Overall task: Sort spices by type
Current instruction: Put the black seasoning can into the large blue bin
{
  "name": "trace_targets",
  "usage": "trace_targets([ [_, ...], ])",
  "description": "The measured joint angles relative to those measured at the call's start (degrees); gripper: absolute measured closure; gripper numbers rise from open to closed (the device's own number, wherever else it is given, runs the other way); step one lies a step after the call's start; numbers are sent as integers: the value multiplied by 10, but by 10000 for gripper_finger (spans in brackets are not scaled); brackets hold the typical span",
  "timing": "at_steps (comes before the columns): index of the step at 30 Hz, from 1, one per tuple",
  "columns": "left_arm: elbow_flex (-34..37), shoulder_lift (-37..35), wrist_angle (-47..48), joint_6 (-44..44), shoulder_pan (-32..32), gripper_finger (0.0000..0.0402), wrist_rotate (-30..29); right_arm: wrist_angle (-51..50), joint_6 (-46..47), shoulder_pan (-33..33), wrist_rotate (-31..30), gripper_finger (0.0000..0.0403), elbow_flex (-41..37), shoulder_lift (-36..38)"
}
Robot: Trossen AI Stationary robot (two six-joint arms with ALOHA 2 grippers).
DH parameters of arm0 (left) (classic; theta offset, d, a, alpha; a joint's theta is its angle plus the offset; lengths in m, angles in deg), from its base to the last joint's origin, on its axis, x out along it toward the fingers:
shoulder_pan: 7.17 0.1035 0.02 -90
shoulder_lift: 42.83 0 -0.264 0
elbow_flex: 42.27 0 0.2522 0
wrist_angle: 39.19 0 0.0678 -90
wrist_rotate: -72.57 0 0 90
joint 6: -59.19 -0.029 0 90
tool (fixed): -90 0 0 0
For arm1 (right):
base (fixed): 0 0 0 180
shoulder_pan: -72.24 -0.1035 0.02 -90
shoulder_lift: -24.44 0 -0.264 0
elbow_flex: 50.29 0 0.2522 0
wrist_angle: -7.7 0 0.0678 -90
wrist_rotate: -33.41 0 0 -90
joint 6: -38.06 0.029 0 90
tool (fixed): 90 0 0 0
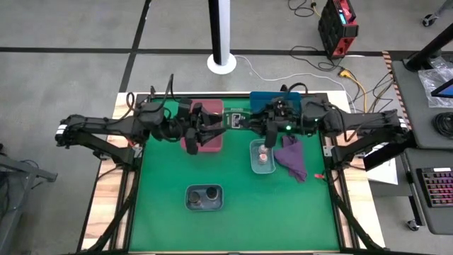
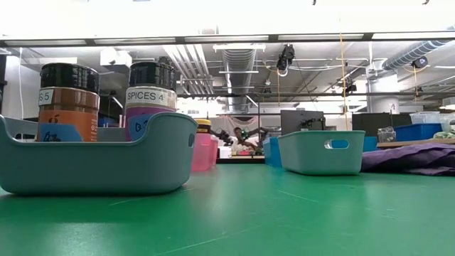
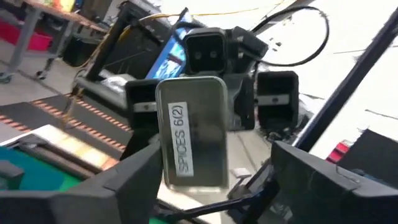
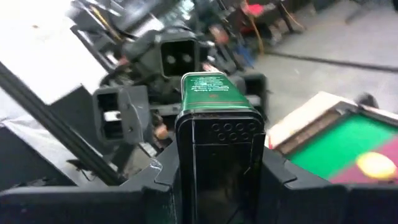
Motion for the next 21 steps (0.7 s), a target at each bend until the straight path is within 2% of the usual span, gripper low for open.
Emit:
trace_targets([
  [2,0,-5,18,0,0,120,-6,-65,18,18,0,293,15,8],
  [5,0,-20,45,0,-1,118,-11,-240,45,60,-32,293,63,8],
  [9,-1,-28,90,5,-1,117,-37,-469,83,136,-49,293,139,-22],
  [13,0,-37,107,6,-1,116,-43,-644,93,226,-44,293,189,-71],
  [16,0,-40,129,10,-1,116,-64,-710,72,297,-24,293,195,-119],
  [21,0,-48,174,32,-1,116,-95,-712,26,385,48,293,188,-202],
])
